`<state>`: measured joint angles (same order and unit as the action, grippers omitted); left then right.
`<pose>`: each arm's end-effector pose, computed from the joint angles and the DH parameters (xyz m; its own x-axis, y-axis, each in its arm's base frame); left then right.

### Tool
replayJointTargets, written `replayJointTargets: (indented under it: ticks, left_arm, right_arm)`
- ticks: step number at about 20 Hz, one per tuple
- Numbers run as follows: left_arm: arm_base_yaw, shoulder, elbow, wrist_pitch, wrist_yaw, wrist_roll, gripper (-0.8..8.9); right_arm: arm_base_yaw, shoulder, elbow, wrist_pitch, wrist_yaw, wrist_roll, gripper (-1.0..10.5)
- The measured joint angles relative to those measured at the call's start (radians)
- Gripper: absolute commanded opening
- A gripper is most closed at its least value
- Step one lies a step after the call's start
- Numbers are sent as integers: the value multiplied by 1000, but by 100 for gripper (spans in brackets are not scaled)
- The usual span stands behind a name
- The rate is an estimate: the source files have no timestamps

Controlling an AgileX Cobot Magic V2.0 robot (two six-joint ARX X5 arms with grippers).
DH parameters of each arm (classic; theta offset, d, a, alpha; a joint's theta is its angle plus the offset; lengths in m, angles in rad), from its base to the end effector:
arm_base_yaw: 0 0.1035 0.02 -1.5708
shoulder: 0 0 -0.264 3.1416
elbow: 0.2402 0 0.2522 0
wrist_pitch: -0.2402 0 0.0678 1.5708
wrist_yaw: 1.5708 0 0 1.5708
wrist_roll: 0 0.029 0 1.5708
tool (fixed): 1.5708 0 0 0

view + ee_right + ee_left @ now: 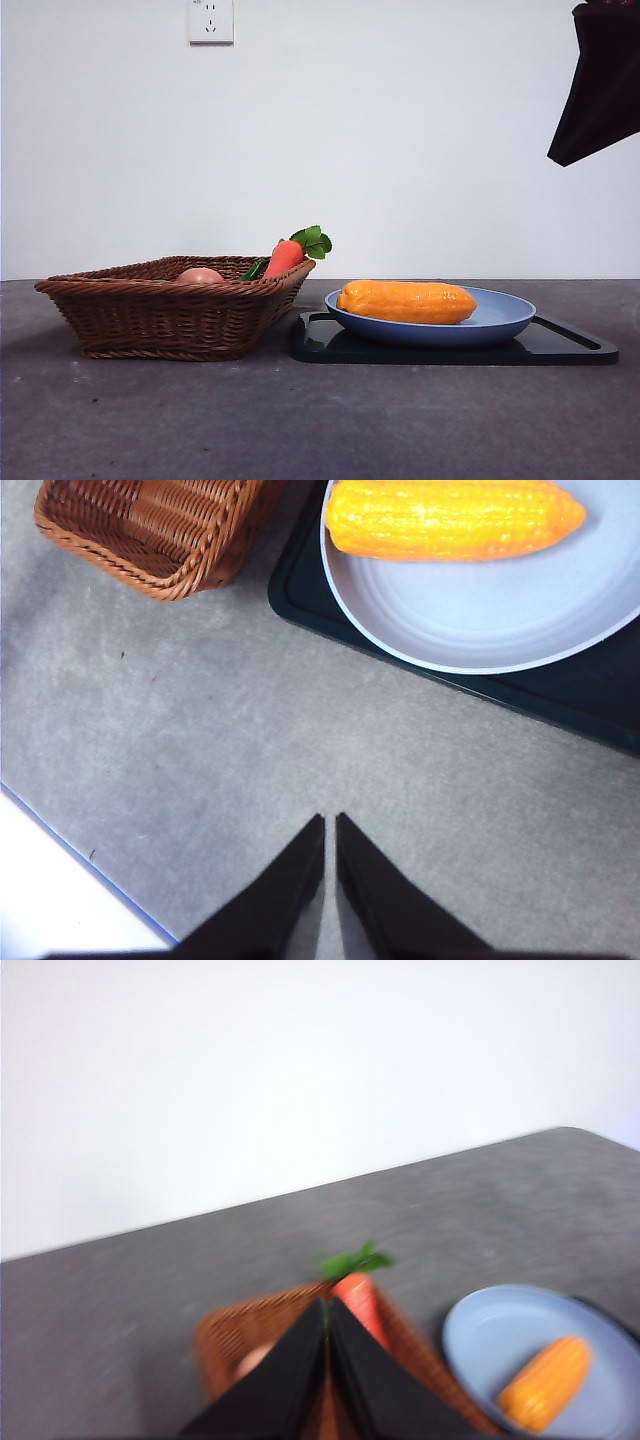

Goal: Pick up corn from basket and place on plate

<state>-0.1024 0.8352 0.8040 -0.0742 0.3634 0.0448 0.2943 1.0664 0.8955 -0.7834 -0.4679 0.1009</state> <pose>0.1819 -0.0291 0.3416 0.8883 -0.4486 -0.0983 0.4514 0.8923 0.0072 0.1859 0.0700 0.2756 0.3630 0.5813 -0.7282 -0.4272 0.7984 0.4244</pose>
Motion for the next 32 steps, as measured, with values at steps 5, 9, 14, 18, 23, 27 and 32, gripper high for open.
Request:
replayJointTargets:
  ticks: [5,9,14,18,23,27,32]
  left_arm:
    - [116,-301,-307,11,-139,-13,6]
    - [120,-491,-506,19,-239,-23,6]
    - [120,-667,-695,29,-254,-34,6]
    - [120,-756,-766,1,-254,-36,6]
    - [120,-832,-771,-106,-256,-37,6]
    - [120,-831,-770,-116,-258,-47,6]
    - [120,-831,-769,-116,-259,-58,6]
  right_arm:
    - [0,0,0,0,0,0,3]
    - [0,0,0,0,0,0,3]
    - [0,0,0,0,0,0,3]
    - [0,0,0,0,0,0,3]
    - [0,0,0,0,0,0,3]
    - [0,0,0,0,0,0,3]
    - [0,0,0,0,0,0,3]
